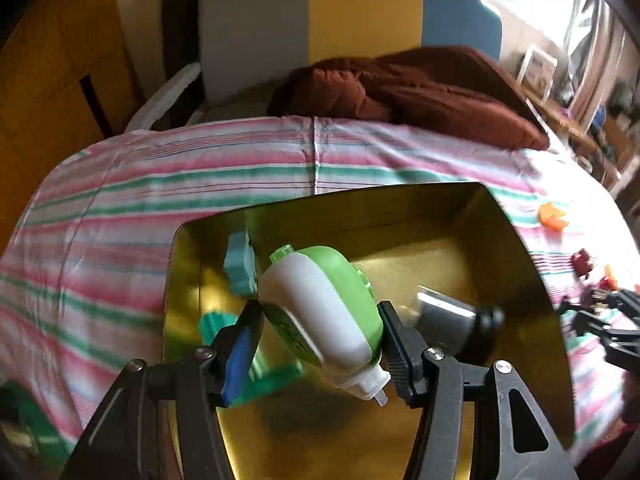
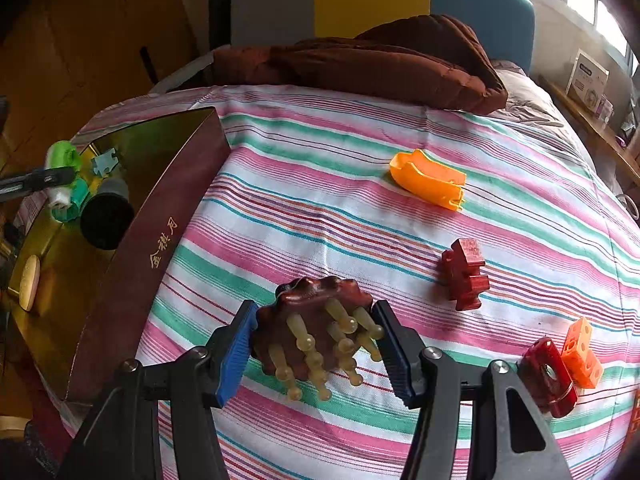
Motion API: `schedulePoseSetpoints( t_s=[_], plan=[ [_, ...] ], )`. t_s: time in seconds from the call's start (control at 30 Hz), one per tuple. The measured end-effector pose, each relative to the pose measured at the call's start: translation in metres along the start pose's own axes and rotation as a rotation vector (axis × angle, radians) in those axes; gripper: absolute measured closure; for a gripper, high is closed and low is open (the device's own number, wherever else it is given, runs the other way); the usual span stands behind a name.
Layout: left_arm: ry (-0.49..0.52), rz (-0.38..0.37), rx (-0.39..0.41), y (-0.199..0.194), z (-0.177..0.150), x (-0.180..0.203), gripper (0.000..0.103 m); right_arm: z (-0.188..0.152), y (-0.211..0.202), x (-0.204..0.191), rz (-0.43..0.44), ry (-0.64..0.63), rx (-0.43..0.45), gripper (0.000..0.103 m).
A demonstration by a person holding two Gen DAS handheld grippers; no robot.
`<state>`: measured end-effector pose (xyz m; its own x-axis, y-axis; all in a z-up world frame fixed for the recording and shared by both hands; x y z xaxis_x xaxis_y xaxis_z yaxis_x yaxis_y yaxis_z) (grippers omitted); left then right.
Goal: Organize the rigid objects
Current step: 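Carry the white-green bottle with the left gripper over the gold tray, then lower the bottle upright into the tray and open the left gripper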
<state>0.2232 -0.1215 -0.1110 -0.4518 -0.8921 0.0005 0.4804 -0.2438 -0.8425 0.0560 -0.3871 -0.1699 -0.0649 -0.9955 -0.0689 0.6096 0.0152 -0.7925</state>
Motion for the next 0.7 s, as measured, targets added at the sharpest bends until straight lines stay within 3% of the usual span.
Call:
schedulePoseSetpoints(
  t_s=[0.37, 0.7],
  plan=[
    [0.057, 0.048, -0.062, 0.052, 0.018, 0.004, 0.044, 0.002, 0.001, 0.002, 0.005, 0.011, 0.0, 0.044],
    [0.037, 0.081, 0.007, 0.04, 0.027, -0.004, 0.04, 0.002, 0.002, 0.003, 0.006, 0.013, 0.001, 0.044]
  ],
)
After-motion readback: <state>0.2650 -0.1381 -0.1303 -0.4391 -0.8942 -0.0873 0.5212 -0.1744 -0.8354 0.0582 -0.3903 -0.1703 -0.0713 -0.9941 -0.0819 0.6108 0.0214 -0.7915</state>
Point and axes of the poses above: each gripper's, at about its wrist camera, not at the fingertips, and y roughly the way its jaws point, x to its right, z to its top, the point moved 6 cm from there along y, roughly the way its jaws point, and after that the axes turned 1 degree about y, right-handed, at the moved point
